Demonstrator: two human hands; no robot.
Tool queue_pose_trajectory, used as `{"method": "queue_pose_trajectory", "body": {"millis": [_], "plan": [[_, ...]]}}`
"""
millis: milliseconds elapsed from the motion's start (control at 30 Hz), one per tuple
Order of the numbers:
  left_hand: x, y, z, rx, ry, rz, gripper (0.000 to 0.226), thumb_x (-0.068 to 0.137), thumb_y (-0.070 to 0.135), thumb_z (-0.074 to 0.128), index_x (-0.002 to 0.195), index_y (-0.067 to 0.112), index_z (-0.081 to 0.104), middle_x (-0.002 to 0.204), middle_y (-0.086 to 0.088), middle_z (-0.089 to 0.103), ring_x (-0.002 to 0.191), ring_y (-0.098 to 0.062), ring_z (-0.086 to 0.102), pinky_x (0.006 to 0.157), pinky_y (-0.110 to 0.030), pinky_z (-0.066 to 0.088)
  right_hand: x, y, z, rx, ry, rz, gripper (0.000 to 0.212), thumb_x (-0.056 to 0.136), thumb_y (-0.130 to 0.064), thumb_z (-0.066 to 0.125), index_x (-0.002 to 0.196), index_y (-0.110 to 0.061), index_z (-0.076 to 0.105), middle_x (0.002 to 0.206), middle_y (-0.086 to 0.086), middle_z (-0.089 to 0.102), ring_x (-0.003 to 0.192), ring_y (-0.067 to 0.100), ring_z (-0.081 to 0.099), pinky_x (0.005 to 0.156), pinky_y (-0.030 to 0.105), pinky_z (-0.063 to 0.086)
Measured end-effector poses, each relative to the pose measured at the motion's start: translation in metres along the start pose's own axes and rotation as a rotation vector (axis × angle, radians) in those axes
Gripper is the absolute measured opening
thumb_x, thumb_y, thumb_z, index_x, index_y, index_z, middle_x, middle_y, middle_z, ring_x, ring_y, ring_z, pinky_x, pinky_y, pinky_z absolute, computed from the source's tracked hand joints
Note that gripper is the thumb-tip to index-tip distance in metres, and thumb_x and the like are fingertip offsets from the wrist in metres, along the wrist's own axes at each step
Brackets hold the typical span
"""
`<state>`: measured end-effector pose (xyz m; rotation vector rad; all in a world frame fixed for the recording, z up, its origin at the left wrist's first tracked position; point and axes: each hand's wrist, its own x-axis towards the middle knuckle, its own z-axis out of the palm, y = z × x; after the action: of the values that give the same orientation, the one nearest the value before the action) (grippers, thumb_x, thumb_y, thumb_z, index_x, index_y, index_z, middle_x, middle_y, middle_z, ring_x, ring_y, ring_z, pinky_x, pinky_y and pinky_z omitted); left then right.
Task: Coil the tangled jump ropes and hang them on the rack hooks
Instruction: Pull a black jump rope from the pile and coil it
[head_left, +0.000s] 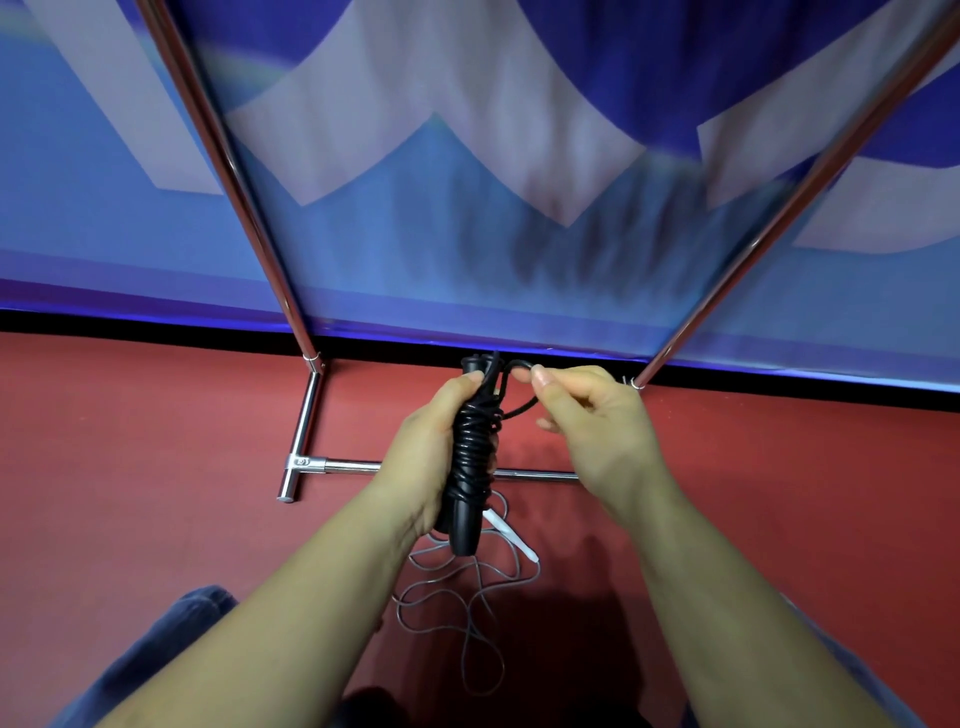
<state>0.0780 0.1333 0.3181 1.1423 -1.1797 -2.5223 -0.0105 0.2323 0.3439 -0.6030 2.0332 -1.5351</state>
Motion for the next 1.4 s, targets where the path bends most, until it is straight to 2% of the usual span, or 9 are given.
{"method": "queue_pose_trajectory", "body": {"millis": [167,333,467,600,933,1100,1200,1300,1400], "plan": [[0.0,0.0,0.0,0.05,0.008,0.022,0.032,0.086,0.043,0.054,0.078,0.013,0.053,0.055,-0.006,0.045,0.039,-0.016,0.041,0.039,-0.02,0.035,0.001,-0.006,-0.001,0.239,-0.107,0.108,0.023,0.09,-0.009,0.058,0.108,-0.022,0.063,0.07,0.001,0.057,0.057,0.005,0.056,0.068,0.023,0.056],[-0.001,0.003,-0.002,0.033,0.015,0.038,0.035,0.087,0.043,0.054,0.069,0.012,0.055,0.053,-0.005,0.046,0.039,-0.016,0.041,0.039,-0.02,0.036,0.0,-0.008,-0.001,0.4,-0.22,0.157,0.02,0.086,-0.001,0.06,0.103,-0.011,0.064,0.087,0.004,0.06,0.062,0.006,0.062,0.072,0.024,0.057],[-0.002,0.004,-0.001,0.057,0.022,0.074,0.037,0.087,0.041,0.054,0.064,0.015,0.064,0.052,-0.004,0.049,0.041,-0.016,0.042,0.041,-0.021,0.036,0.0,-0.005,0.003,0.367,-0.129,0.15,0.017,0.082,-0.002,0.066,0.09,-0.016,0.062,0.088,-0.001,0.063,0.058,0.004,0.062,0.057,0.019,0.051],[-0.006,0.001,0.002,0.071,0.026,0.094,0.032,0.086,0.039,0.057,0.07,0.013,0.066,0.059,-0.01,0.049,0.042,-0.019,0.042,0.042,-0.022,0.038,0.003,0.002,0.008,0.274,0.037,0.133,0.016,0.081,-0.006,0.069,0.085,-0.016,0.058,0.074,0.001,0.063,0.051,0.001,0.059,0.047,0.016,0.045],[-0.01,0.001,0.006,0.1,0.038,0.13,0.04,0.088,0.037,0.057,0.055,0.018,0.069,0.052,-0.004,0.05,0.04,-0.019,0.04,0.041,-0.022,0.038,-0.004,0.01,0.017,0.194,0.158,0.017,0.021,0.078,-0.003,0.073,0.083,-0.021,0.064,0.073,-0.005,0.067,0.064,0.007,0.065,0.066,0.023,0.053],[-0.011,0.0,0.007,0.145,0.068,0.172,0.038,0.088,0.034,0.06,0.053,0.019,0.067,0.052,-0.006,0.048,0.04,-0.019,0.041,0.043,-0.023,0.039,-0.007,0.008,0.019,0.157,0.172,-0.016,0.023,0.079,-0.004,0.072,0.079,-0.026,0.066,0.067,-0.014,0.07,0.07,0.002,0.067,0.072,0.016,0.052],[-0.012,0.0,0.006,0.182,0.08,0.219,0.041,0.09,0.031,0.058,0.051,0.021,0.066,0.048,0.002,0.053,0.041,-0.016,0.044,0.049,-0.025,0.038,-0.01,0.008,0.023,0.196,0.163,-0.029,0.025,0.081,0.001,0.069,0.086,-0.024,0.068,0.071,-0.017,0.07,0.072,-0.002,0.068,0.071,0.011,0.05],[-0.011,0.002,0.004,0.228,0.088,0.293,0.034,0.092,0.025,0.058,0.06,0.019,0.066,0.048,0.006,0.057,0.042,-0.009,0.048,0.047,-0.024,0.039,-0.012,0.009,0.027,0.171,0.137,-0.046,0.025,0.086,0.0,0.063,0.1,-0.02,0.07,0.083,-0.018,0.07,0.08,-0.003,0.068,0.077,0.013,0.051],[-0.009,0.001,0.002,0.277,0.061,0.365,0.023,0.092,0.02,0.058,0.075,0.013,0.07,0.054,0.006,0.061,0.046,-0.004,0.05,0.046,-0.018,0.04,-0.01,0.01,0.026,0.217,0.15,-0.017,0.027,0.09,-0.002,0.058,0.096,-0.028,0.065,0.078,-0.013,0.072,0.079,0.003,0.069,0.078,0.018,0.053]]}}
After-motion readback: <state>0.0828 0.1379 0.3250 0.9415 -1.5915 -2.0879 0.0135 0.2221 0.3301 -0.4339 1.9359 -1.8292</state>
